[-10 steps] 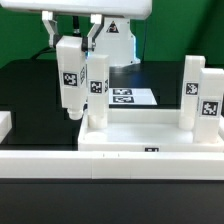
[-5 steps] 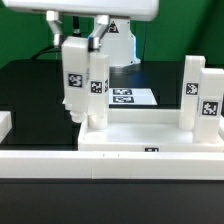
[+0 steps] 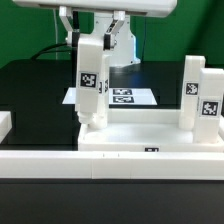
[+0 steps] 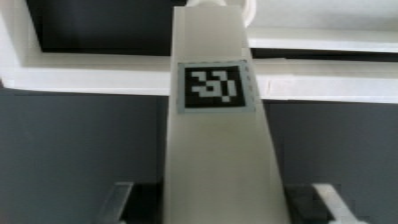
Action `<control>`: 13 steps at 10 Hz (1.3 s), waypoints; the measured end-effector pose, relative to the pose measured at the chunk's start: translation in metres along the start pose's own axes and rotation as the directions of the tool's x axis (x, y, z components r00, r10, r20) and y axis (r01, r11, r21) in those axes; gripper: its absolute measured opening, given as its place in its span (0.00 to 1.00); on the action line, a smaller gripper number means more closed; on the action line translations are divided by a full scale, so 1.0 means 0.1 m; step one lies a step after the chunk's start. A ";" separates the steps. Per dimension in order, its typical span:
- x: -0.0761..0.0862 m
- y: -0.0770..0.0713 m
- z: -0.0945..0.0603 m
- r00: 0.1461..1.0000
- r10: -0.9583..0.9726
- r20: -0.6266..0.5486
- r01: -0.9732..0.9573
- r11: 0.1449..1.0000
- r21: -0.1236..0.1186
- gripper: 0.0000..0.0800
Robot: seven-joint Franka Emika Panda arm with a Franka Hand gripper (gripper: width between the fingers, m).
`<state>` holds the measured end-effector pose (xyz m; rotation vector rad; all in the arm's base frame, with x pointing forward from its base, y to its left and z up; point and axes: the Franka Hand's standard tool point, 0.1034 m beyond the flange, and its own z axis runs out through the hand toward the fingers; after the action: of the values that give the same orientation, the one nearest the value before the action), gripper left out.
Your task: Assemble desk
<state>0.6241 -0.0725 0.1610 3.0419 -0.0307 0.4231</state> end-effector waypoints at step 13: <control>-0.01 -0.06 -0.04 0.983 -0.007 -0.183 0.000 0.999 -0.037 0.36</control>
Offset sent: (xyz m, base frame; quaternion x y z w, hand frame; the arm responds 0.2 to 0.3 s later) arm 0.0181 0.0326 0.0116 0.0682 0.0679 0.0113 0.9953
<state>0.6226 -0.0662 0.1638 2.9524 -0.0226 0.6922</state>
